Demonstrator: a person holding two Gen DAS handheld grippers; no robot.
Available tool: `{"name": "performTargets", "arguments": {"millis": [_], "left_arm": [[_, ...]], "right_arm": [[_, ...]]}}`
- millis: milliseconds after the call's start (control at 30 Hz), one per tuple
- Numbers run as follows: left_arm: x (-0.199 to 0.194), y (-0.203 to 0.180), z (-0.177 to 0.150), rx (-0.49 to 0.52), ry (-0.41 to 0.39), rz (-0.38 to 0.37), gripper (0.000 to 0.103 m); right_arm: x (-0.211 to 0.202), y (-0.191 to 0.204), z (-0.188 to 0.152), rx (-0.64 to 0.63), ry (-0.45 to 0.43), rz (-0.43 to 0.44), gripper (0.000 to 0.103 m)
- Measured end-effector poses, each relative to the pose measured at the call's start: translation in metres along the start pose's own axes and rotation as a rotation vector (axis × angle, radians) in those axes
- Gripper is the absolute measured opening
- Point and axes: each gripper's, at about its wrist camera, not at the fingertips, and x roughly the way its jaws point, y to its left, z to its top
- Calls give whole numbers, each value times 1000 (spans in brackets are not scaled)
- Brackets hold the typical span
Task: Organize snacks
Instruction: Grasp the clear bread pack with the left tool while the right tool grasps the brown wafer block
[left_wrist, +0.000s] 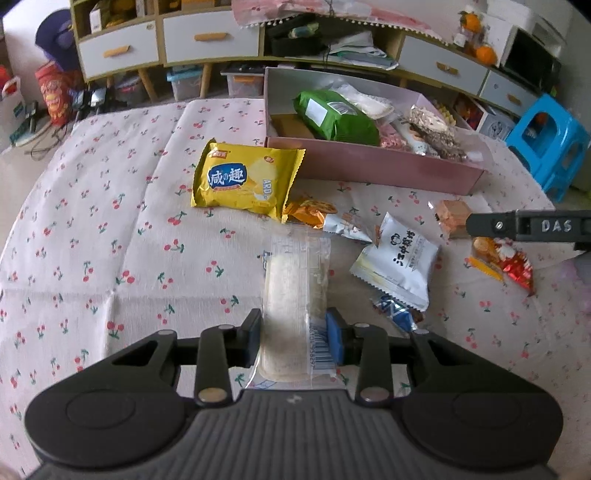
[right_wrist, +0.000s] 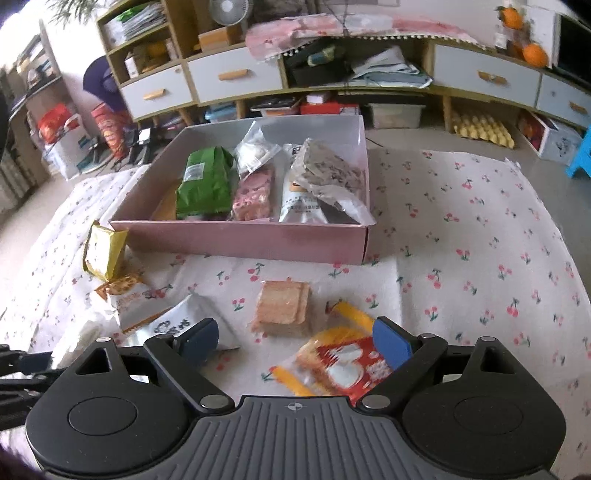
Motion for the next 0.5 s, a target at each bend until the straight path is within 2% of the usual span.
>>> {"name": "performTargets", "arguments": {"millis": [67, 267, 500], "left_arm": [[-3, 2, 1, -27, 1, -22, 33], [-13, 2, 3, -79, -12, -52, 33], [-18, -5, 5, -99, -28, -97, 33]], "right_arm": [[2, -3, 3, -55, 2, 14, 92], [5, 9, 0, -344, 10, 75, 92], [25, 23, -4, -525, 19, 35, 90]]}}
